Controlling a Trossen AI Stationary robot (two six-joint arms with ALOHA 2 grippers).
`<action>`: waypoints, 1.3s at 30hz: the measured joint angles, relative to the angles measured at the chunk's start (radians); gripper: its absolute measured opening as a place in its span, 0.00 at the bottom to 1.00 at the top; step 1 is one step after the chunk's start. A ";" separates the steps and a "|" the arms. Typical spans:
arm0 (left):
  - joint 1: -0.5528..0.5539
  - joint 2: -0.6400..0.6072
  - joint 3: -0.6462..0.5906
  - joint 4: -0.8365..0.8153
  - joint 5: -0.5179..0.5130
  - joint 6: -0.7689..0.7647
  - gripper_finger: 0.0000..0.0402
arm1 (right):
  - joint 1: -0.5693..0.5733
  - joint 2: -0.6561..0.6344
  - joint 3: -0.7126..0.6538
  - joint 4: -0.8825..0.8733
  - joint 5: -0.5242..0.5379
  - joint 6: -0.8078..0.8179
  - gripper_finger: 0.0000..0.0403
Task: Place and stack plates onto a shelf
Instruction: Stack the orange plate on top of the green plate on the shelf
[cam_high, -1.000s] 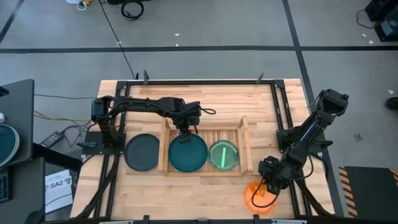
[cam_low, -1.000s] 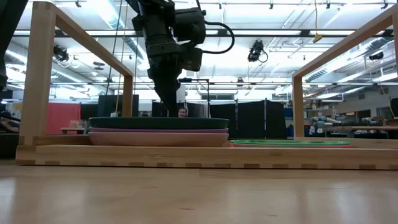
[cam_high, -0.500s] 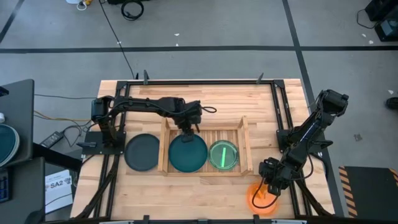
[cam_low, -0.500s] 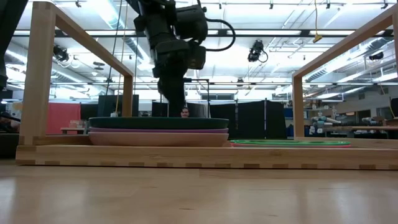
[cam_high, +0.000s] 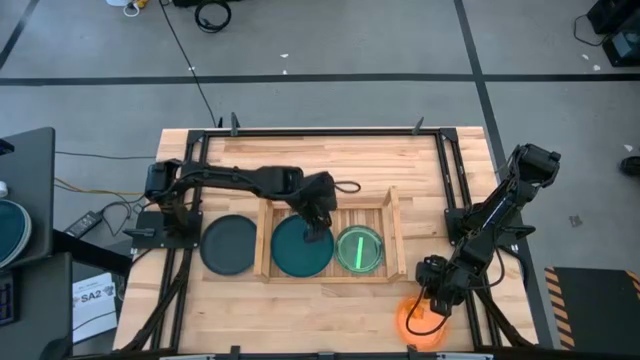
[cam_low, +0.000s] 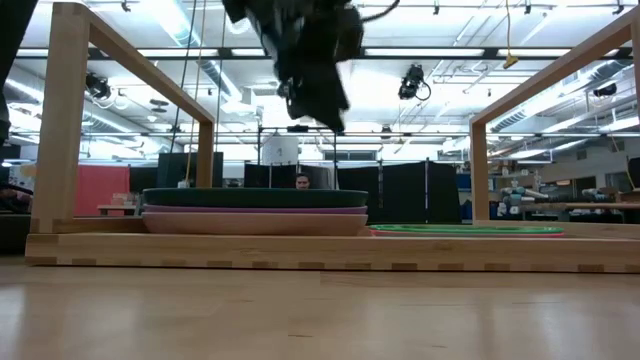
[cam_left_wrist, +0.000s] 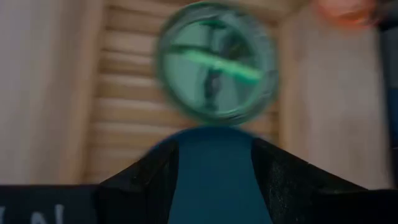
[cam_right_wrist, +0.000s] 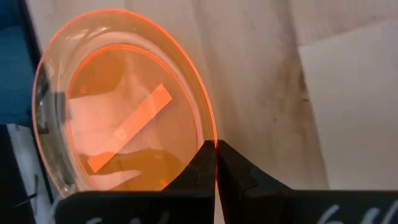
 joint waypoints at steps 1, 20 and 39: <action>-0.015 0.000 0.000 0.019 0.017 -0.025 0.52 | 0.000 0.000 0.000 0.010 0.001 0.000 0.02; -0.255 0.000 0.000 0.258 -0.086 -0.337 0.52 | 0.000 -0.001 0.000 0.098 0.250 0.097 0.02; -0.343 0.000 0.000 0.284 -0.263 -0.748 0.52 | -0.001 -0.002 0.002 0.255 0.537 0.030 0.02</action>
